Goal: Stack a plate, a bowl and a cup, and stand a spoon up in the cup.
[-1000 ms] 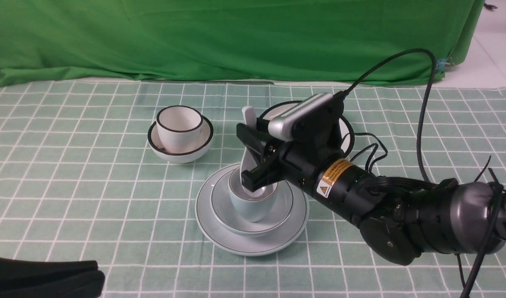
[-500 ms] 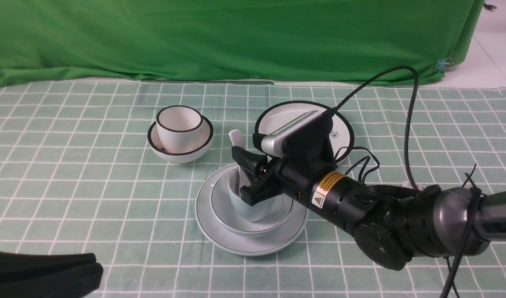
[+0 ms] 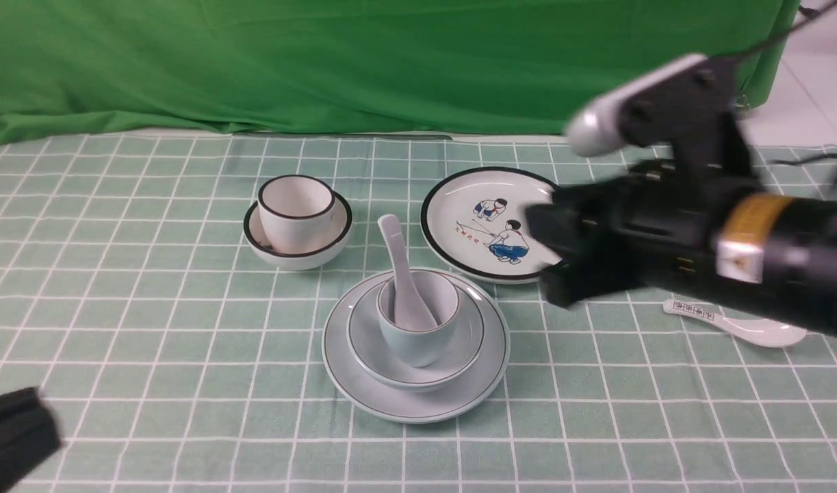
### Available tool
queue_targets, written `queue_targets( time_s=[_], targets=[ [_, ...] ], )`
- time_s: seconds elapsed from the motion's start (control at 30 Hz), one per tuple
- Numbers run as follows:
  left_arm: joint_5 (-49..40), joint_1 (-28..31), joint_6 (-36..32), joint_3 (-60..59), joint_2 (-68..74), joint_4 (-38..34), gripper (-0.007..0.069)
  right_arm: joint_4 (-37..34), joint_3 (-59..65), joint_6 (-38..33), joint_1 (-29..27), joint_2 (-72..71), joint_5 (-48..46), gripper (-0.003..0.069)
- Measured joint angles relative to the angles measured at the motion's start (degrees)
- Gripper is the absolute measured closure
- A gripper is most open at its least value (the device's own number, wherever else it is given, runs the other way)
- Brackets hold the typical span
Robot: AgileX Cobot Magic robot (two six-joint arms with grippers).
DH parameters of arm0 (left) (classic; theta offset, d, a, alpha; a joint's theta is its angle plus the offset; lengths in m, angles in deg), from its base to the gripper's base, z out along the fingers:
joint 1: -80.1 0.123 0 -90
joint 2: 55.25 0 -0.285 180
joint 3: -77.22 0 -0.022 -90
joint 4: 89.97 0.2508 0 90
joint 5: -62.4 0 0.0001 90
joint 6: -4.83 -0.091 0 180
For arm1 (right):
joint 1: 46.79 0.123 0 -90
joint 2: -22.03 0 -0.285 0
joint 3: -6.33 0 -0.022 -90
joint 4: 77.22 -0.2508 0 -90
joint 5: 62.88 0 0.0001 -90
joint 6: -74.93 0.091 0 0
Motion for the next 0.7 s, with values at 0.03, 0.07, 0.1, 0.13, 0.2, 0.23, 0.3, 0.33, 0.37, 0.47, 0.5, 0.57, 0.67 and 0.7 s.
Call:
queue_targets(
  time_s=[0.03, 0.07, 0.1, 0.13, 0.2, 0.23, 0.3, 0.33, 0.37, 0.47, 0.5, 0.57, 0.67, 0.7],
  targets=[
    [2.3, 0.0, 0.4, -1.9, -3.5, 0.0, 0.0608, 0.0, 0.1, 0.0, 0.0, -2.5, -5.0, 0.0543],
    [3.3, 0.0, 0.5, -3.2, -4.9, -0.1, 0.0608, 0.0, 0.4, 0.0, 0.0, -4.8, -8.1, 0.0565],
    [4.6, 0.0, 0.7, -4.9, -6.7, -0.1, 0.0608, 0.0, 1.1, 0.0, 0.0, -7.3, -11.1, 0.0585],
    [5.8, 0.0, 0.8, -5.8, -7.6, -0.1, 0.0608, 0.0, 1.8, 0.0, 0.0, -9.1, -12.9, 0.0596],
    [7.7, 0.0, 1.1, -9.0, -8.4, -0.1, 0.0608, 0.0, 3.9, 0.2, 0.0, -13.5, -15.9, 0.0609],
    [7.8, 0.0, 1.2, -10.0, -8.4, -0.1, 0.0608, -0.1, 4.7, 0.4, 0.0, -15.1, -16.6, 0.0610],
    [7.9, 0.0, 1.3, -11.1, -8.4, -0.1, 0.0608, 0.0, 5.6, 0.6, 0.0, -16.7, -17.4, 0.0610],
    [7.9, 0.0, 1.4, -12.0, -8.2, -0.1, 0.0608, 0.0, 6.5, 1.1, 0.0, -18.5, -18.4, 0.0610],
    [8.1, 0.0, 1.4, -13.9, -7.6, -0.1, 0.0608, 0.0, 7.8, 1.4, 0.0, -21.3, -20.2, 0.0610],
    [8.2, 0.0, 1.5, -16.3, -6.4, -0.2, 0.0608, 0.0, 8.5, 1.6, 0.0, -25.5, -22.1, 0.0606],
    [8.4, 0.0, 1.5, -17.2, -6.1, -0.2, 0.0608, 0.0, 8.6, 1.6, 0.0, -26.4, -22.1, 0.0605],
    [8.5, 0.0, 1.5, -18.7, -5.8, -0.1, 0.0608, 0.0, 8.6, 1.6, 0.0, -28.0, -22.1, 0.0604],
    [8.2, 0.0, 1.6, -20.4, -5.8, 0.7, 0.0608, 0.0, 8.6, 1.6, 0.0, -29.4, -22.1, 0.0599],
    [8.1, 0.0, 1.6, -20.8, -5.7, 1.1, 0.0608, 0.0, 8.6, 1.6, 0.0, -29.5, -22.1, 0.0594]
  ],
)
